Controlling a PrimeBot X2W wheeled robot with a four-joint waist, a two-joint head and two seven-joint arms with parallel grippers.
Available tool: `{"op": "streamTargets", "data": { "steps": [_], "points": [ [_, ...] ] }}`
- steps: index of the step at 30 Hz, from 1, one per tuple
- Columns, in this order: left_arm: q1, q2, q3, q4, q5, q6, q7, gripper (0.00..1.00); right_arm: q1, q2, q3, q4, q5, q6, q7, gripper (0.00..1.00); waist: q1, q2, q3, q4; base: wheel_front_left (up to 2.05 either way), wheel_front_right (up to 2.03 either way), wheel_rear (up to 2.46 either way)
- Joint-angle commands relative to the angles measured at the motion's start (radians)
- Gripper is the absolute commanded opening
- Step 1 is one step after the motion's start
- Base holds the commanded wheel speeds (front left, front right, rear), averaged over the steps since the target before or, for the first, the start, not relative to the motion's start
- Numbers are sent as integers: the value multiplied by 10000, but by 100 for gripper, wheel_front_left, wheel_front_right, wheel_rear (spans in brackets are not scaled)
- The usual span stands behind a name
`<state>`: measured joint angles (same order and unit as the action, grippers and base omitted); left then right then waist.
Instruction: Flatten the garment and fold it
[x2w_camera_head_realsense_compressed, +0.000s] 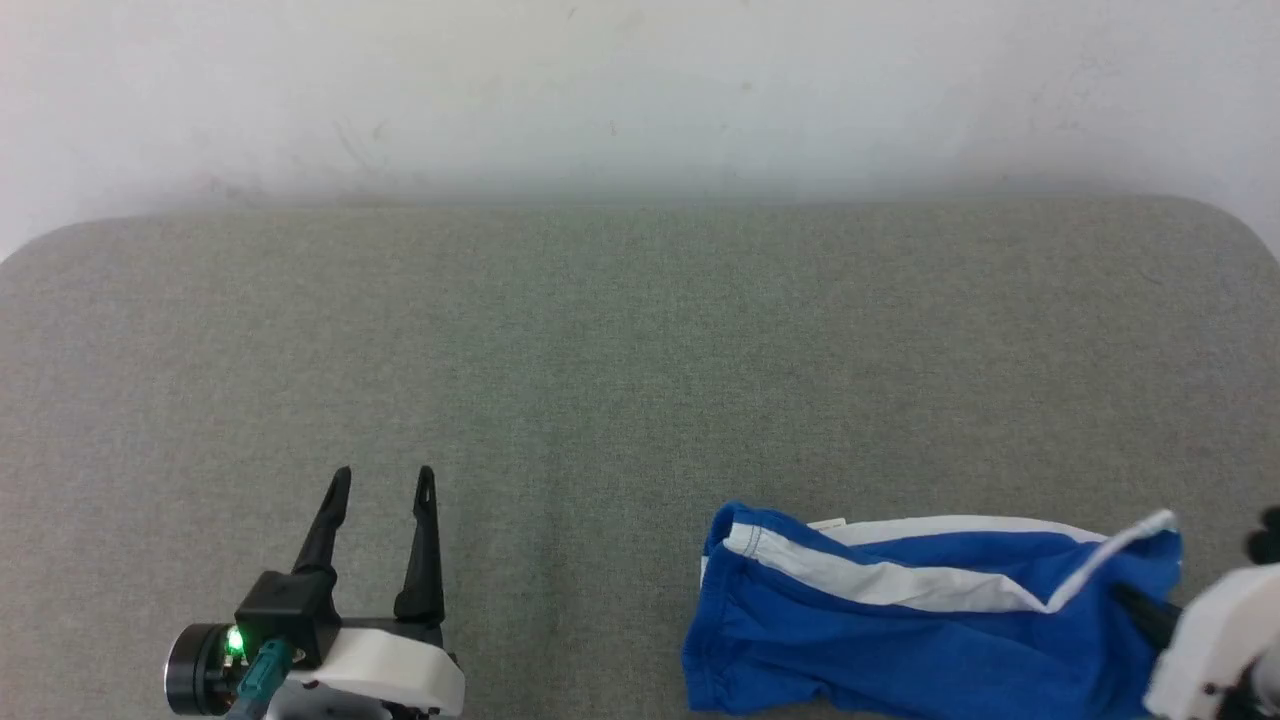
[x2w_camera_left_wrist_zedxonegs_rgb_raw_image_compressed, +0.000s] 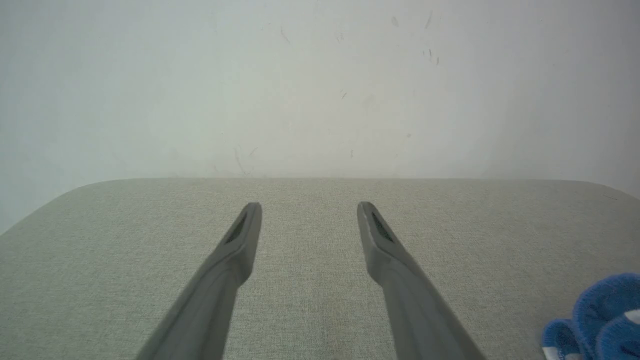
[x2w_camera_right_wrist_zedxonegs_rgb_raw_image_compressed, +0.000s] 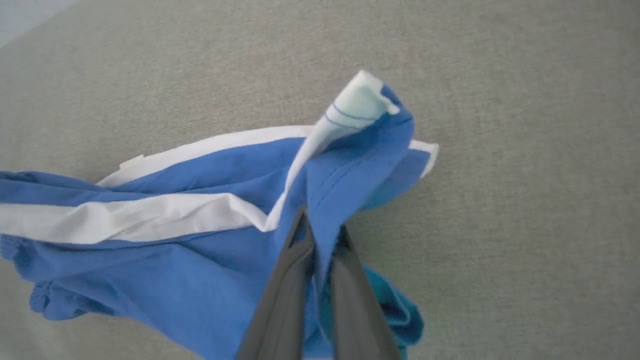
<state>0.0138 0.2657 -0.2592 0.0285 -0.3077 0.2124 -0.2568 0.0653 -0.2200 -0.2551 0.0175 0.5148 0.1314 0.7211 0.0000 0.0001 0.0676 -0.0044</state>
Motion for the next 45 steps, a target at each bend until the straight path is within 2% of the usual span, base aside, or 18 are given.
{"op": "streamTargets", "data": {
  "steps": [1, 6, 9, 17, 18, 19, 20, 24, 27, 33, 37, 41, 45],
  "points": [
    [28, 40, -25, 47, 0, -33, -26, 100, -10, 201, 221, -311, 151, -7, 164, 0, 0, -1, -101, 5, 0, 0, 0],
    [42, 66, -93, 78, -45, -66, 24, 100, 107, 721, 1514, -1565, 528, -7, 797, 0, 0, -1, -247, 64, 0, 0, 0],
    [15, 88, -131, 100, -70, -103, 41, 100, -6, 1120, 2366, -1829, 959, -7, 762, 0, 0, -1, -278, 112, 0, 0, 0],
    [-165, 55, -322, 180, -75, -179, 93, 100, -924, 1645, 4274, -456, 1438, -7, -392, 0, 0, -1, -170, 441, 0, 0, 0],
    [-196, 43, -337, 191, -75, -179, 92, 100, -1029, 1661, 4544, -198, 1498, -7, -527, 19, 0, -1, -132, 492, 0, 0, 0],
    [-230, 28, -350, 198, -73, -174, 89, 100, -1129, 1671, 4769, 25, 1521, -7, -693, 46, 0, -1, -81, 545, 0, 0, 0],
    [-256, 15, -351, 212, -75, -165, 84, 100, -1264, 1677, 4997, 200, 1410, -7, -930, 100, 0, -1, -43, 581, 0, 0, 0],
    [-310, -33, -317, 272, -94, -131, 52, 100, -1706, 1606, 6131, 542, 1062, -7, -1536, 100, 0, -1, 108, 628, 0, 0, 0],
    [-324, -69, -310, 309, -86, -105, 31, 100, -2052, 1132, 7015, 431, 721, -7, -1762, 100, 0, -1, 158, 600, 0, 0, 0],
    [-348, -119, -282, 397, -89, -81, -1, 100, -2692, -206, 8403, -70, -384, -7, -1544, 100, 0, -1, 88, 447, 0, 0, 0],
    [-319, -128, -234, 434, -117, -94, -17, 100, -3139, -1178, 9269, -864, -1019, -7, -1130, 100, 0, -1, -3, 284, 0, 0, 0],
    [-246, -133, -212, 425, -117, -69, -25, 100, -3348, -1859, 9587, -1977, -1104, -7, -1124, 100, 0, -1, -86, 130, 0, 0, 0],
    [-193, -124, -151, 377, -136, -54, -33, 100, -2909, -1924, 8664, -2979, -1044, -7, -1978, 100, 0, -1, -140, 22, 0, 0, 0]
  ]
}}
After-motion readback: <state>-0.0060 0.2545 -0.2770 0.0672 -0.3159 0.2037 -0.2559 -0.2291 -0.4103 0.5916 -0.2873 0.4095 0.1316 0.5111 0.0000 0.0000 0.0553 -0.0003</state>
